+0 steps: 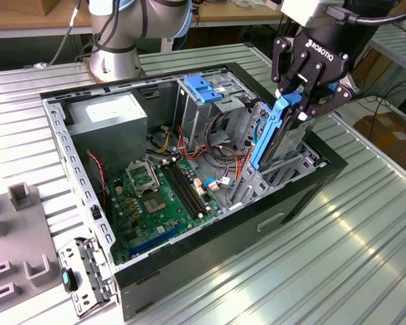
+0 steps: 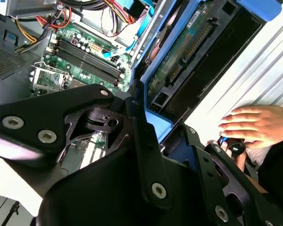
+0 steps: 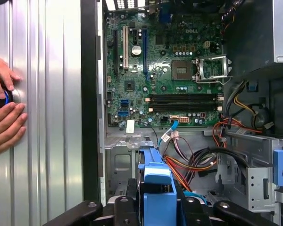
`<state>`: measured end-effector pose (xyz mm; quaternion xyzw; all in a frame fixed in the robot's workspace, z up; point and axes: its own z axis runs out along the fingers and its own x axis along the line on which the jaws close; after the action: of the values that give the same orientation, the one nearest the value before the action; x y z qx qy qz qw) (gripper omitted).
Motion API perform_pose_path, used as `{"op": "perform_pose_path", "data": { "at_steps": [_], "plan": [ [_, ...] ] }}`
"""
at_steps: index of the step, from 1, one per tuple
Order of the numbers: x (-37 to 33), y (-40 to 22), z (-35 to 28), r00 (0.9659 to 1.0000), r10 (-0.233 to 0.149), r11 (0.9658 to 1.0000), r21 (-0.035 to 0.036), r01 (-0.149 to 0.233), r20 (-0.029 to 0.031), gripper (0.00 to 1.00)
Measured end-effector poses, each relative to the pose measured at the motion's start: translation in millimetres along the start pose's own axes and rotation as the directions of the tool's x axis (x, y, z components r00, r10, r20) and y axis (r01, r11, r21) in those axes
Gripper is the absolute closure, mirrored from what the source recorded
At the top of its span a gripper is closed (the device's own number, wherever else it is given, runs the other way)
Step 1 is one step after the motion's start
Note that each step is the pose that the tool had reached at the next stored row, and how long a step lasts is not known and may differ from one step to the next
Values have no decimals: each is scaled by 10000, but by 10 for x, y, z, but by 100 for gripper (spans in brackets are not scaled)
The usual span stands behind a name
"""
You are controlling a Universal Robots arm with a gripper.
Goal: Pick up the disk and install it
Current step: 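Insert the disk into the insertion slot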
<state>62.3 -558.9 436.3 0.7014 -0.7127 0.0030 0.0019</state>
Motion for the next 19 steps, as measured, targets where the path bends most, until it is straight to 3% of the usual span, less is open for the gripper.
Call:
{"op": "perform_pose_path", "data": {
  "at_steps": [7, 8, 10, 14, 17, 19],
  "plan": [
    [0, 0, -1, 10000, 1, 10000, -1, -1, -2, 62],
    [0, 0, -1, 10000, 1, 10000, -1, -1, -2, 56],
    [0, -1, 5, 10000, 1, 10000, 1, -1, 0, 56],
    [0, -2, 80, 10000, -1, 10000, 12, 1, 0, 56],
    [-1, -6, 151, 10000, -1, 10000, 12, 1, 1, 64],
    [-2, -11, 192, 10000, -2, 10000, 12, 2, -1, 76]
  ]
}}
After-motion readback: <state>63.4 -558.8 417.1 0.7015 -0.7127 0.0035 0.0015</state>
